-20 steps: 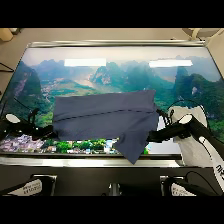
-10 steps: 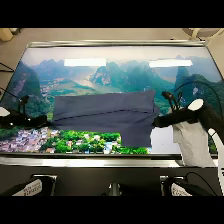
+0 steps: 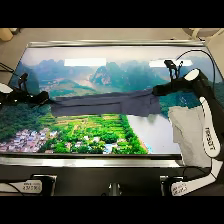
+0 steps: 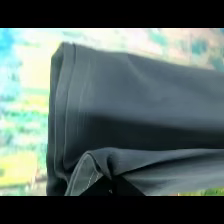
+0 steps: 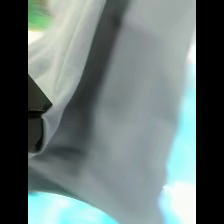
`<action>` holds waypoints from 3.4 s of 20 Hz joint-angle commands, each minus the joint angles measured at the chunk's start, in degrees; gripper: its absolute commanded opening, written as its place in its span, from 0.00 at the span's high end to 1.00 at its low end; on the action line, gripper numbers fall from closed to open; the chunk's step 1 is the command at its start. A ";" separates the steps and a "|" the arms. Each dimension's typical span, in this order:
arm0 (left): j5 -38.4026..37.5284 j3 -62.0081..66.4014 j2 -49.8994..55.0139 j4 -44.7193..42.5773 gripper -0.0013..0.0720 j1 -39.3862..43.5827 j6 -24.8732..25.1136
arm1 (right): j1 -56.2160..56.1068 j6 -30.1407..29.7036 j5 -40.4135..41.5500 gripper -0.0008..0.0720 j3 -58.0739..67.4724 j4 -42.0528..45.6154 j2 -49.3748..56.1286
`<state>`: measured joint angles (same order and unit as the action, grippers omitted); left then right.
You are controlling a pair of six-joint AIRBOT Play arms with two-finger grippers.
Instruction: Fold the shirts.
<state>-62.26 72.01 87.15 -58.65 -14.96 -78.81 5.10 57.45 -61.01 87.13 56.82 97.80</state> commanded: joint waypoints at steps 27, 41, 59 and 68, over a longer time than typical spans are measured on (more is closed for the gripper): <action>-6.71 15.32 -2.75 -1.49 0.08 10.43 -4.50 | -0.02 5.03 -12.50 0.08 10.84 -8.87 19.15; 8.83 15.37 18.16 7.63 0.94 37.07 -5.49 | -8.00 2.47 -16.15 0.97 10.88 -2.56 -2.64; 2.34 15.34 2.54 -10.82 0.95 24.68 -10.82 | -18.80 4.90 -13.88 0.97 10.88 0.90 -12.11; -0.59 14.80 -25.51 -14.08 0.94 3.21 -8.98 | -35.50 -3.15 7.37 0.53 10.88 -23.21 11.37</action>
<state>-61.54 87.18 68.34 -70.85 -7.60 -88.90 -26.96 58.39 -60.23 97.97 44.29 102.02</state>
